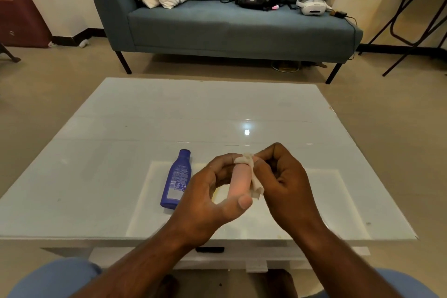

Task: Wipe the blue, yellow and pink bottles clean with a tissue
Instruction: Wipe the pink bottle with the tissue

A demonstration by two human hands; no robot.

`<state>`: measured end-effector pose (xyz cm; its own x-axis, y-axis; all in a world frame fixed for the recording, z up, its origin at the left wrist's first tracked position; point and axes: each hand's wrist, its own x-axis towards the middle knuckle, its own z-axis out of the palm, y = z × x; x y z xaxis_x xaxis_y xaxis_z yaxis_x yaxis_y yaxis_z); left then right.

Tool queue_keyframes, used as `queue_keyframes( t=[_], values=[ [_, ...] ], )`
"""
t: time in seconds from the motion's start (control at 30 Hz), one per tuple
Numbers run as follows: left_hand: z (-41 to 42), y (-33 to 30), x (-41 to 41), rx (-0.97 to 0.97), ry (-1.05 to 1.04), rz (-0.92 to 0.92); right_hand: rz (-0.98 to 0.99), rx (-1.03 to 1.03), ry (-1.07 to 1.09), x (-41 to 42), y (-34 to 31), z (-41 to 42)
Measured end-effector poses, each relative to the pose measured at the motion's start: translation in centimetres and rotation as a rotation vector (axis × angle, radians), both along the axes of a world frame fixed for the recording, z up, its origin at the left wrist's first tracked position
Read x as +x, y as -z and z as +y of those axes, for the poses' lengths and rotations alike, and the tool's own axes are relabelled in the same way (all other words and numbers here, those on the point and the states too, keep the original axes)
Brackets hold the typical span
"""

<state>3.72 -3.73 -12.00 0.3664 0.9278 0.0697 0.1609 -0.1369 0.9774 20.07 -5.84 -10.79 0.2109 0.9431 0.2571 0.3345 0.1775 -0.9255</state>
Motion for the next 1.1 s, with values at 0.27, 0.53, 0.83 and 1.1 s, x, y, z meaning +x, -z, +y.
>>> queue_keyframes(
  t=[0.27, 0.53, 0.83, 1.1],
  values=[
    [0.4, 0.1, 0.0, 0.002, 0.03, 0.026, 0.004, 0.081, -0.051, -0.2, -0.4, -0.5],
    [0.7, 0.2, 0.0, 0.013, 0.01, 0.037, 0.03, 0.173, -0.079, -0.6, -0.6, -0.7],
    [0.6, -0.1, 0.3, 0.028, 0.035, 0.009, 0.05, 0.232, -0.08, -0.9, -0.7, -0.7],
    [0.9, -0.5, 0.0, 0.011, 0.024, -0.06, 0.036, 0.248, -0.06, -1.1, -0.8, -1.0]
  ],
)
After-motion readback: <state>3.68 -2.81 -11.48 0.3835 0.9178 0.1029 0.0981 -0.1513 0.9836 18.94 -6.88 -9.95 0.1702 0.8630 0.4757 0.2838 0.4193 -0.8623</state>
